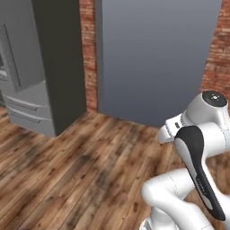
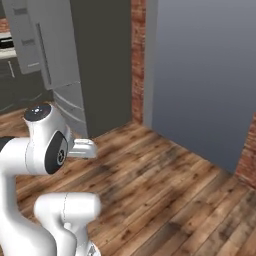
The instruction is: Place the cold items (mushroom and lime) from the fridge in one tupperware on the dining counter. Place the warm items (kebab skewer and hot dog) in the stove area in another tupperware.
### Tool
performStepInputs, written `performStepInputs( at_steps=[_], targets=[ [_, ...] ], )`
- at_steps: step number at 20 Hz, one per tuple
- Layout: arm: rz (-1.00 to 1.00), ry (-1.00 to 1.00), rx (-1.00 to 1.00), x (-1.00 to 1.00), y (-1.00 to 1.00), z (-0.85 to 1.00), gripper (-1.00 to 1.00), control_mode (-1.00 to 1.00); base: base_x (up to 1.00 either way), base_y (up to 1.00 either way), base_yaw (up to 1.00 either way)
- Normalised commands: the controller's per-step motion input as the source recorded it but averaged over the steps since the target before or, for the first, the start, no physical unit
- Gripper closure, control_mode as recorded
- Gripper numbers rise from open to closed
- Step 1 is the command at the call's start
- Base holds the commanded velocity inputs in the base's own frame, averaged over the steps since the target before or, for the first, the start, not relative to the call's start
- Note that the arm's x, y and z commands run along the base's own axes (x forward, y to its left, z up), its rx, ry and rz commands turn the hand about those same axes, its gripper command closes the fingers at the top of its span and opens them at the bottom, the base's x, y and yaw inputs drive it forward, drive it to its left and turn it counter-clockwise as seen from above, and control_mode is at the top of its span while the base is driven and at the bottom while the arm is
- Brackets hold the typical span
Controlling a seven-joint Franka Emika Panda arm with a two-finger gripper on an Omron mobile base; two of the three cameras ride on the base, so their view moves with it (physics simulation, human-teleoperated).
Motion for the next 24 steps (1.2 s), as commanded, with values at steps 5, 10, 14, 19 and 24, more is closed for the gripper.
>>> performStepInputs(
  at_steps=[5,10,14,19,24],
  targets=[
    [0.0,0.0,0.0,0.0,0.0,0.0,-1.0,1.0,1.0,0.11,0.34],
    [0.0,0.0,0.0,0.0,0.0,0.0,-1.0,1.0,1.0,0.1,0.42],
    [0.0,0.0,0.0,0.0,0.0,0.0,-1.0,1.0,1.0,0.24,0.4],
    [0.0,0.0,0.0,0.0,0.0,0.0,-1.0,1.0,0.76,0.65,0.41],
    [0.0,0.0,0.0,0.0,0.0,0.0,-1.0,1.0,0.54,0.89,0.42]
  ],
)
